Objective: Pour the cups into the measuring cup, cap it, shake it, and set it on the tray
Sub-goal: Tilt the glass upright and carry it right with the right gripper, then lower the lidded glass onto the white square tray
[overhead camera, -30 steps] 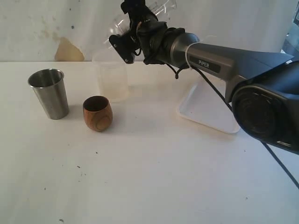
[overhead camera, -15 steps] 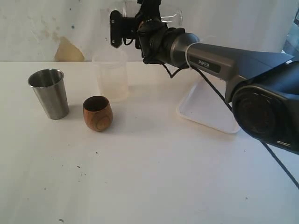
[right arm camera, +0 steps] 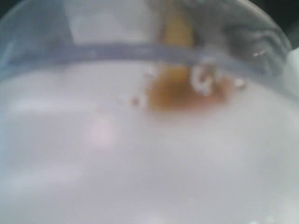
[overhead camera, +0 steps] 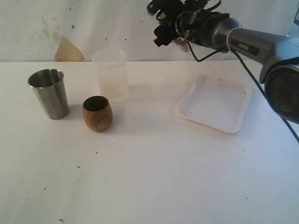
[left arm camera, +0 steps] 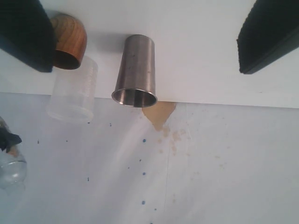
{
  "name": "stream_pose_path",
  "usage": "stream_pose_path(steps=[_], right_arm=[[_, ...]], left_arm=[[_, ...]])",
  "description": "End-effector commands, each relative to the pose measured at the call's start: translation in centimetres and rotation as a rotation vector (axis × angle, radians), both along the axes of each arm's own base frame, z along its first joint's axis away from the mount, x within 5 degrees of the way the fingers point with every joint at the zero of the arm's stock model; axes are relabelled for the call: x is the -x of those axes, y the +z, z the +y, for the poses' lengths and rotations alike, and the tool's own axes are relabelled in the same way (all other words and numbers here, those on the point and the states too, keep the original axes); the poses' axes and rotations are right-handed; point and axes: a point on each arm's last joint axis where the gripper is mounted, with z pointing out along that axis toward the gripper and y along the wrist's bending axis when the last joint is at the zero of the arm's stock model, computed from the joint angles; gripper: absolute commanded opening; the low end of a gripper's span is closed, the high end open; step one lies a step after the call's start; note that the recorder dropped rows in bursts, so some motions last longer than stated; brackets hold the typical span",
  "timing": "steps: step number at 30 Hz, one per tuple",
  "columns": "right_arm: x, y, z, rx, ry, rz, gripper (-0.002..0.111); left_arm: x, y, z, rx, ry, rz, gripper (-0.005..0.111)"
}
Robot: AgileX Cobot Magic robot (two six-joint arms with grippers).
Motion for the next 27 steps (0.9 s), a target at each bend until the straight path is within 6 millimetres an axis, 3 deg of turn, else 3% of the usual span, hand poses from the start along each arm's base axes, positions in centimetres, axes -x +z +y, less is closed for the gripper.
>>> stream_pose_path(steps=[1,5,9,11,16,24,27], right_arm=[[-0.6,2.4,-3.8,-0.185,0.006,-0.077,0.000],[-0.9,2.7,-5.9,-0.298,0.011,-0.108,0.000],[-0.7,1.5,-10.1,-0.513,0.051,-0.143,0.000],[-0.1,1.0,-12.0,-0.574,0.158,-0.158,0.000],[1.8,0.3,-15.1,-0.532,0.445,-0.076,0.000],[3.9,0.6,-20.0,-0.606,0.569,-0.045,0.000],[4.3,0.8,-21.2,-0.600,0.531,-0.010,0.000]], left_arm=[[0.0,-0.1,0.0,0.002,-0.006,-0.002,0.105],[0.0,-0.1,0.0,0.002,-0.006,-0.002,0.105],[0.0,-0.1,0.0,0.002,-0.006,-0.002,0.105],[0.0,-0.1,0.0,0.002,-0.006,-0.002,0.105],[0.0,-0.1,0.0,0.002,-0.006,-0.002,0.105],[0.0,-0.1,0.0,0.002,-0.006,-0.002,0.105],[0.0,-0.1,0.0,0.002,-0.006,-0.002,0.105]])
